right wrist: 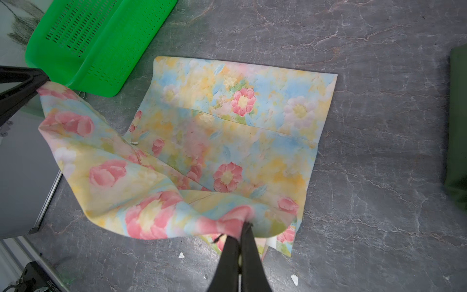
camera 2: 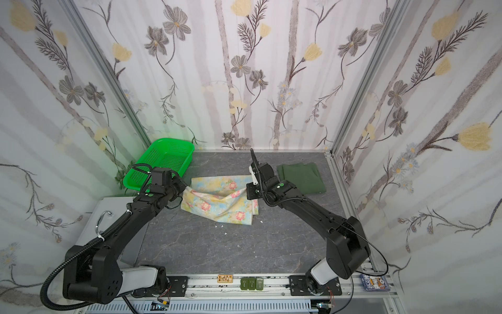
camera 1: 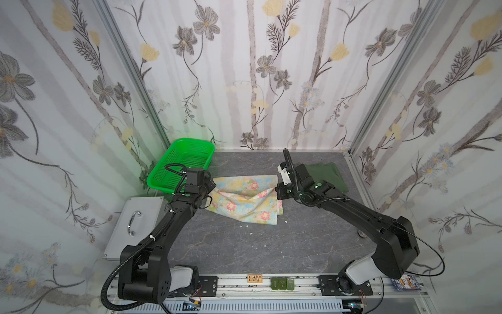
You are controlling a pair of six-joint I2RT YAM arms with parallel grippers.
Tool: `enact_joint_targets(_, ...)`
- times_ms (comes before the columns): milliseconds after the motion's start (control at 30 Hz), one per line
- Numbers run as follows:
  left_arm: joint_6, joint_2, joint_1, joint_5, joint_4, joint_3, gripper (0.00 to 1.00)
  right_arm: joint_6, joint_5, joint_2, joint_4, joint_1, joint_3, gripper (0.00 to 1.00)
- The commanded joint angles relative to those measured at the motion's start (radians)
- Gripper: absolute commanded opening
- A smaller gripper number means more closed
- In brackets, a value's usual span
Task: Fold and stack skirts
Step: Flatten out the skirt at the top-center of the table.
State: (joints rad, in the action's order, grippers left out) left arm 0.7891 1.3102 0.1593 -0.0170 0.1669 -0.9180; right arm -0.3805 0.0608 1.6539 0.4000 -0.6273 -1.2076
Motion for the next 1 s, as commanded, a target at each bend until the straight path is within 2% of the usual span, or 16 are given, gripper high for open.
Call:
enact_joint_targets(0,-0.021,0.044,0.029,0.022,-0.075,-0.076,0.0,0.009,-0.044,-0.043,-0.006,0.051,0.008,0.0)
enact_joint_targets(167,-0.054,0.219,0.126,0.056,-0.078,-0.338,0.0,0.017,-0.057,-0.147,0.018,0.194,-0.02,0.0)
enact_joint_targets(333,-0.05,0.418,0.175,0.119,-0.076,-0.705,0.0,0.037,-0.045,-0.204,0.066,0.367,-0.169,0.0)
enact_joint_targets(433,-0.051,0.491,0.199,0.15,-0.075,-0.893,0.0,0.083,-0.06,-0.231,0.098,0.397,-0.273,0.0)
enact_joint_targets(500,-0.053,0.5,0.21,0.149,-0.075,-0.966,0.0,0.106,-0.061,-0.248,0.122,0.397,-0.324,0.0)
enact_joint_targets(667,-0.082,0.381,0.234,0.097,-0.075,-0.946,0.0,0.131,0.038,-0.33,0.15,0.391,-0.343,0.0)
enact_joint_targets(967,-0.12,0.003,0.315,-0.045,-0.076,-0.644,0.0,0.126,0.174,-0.555,0.146,0.322,-0.27,0.0)
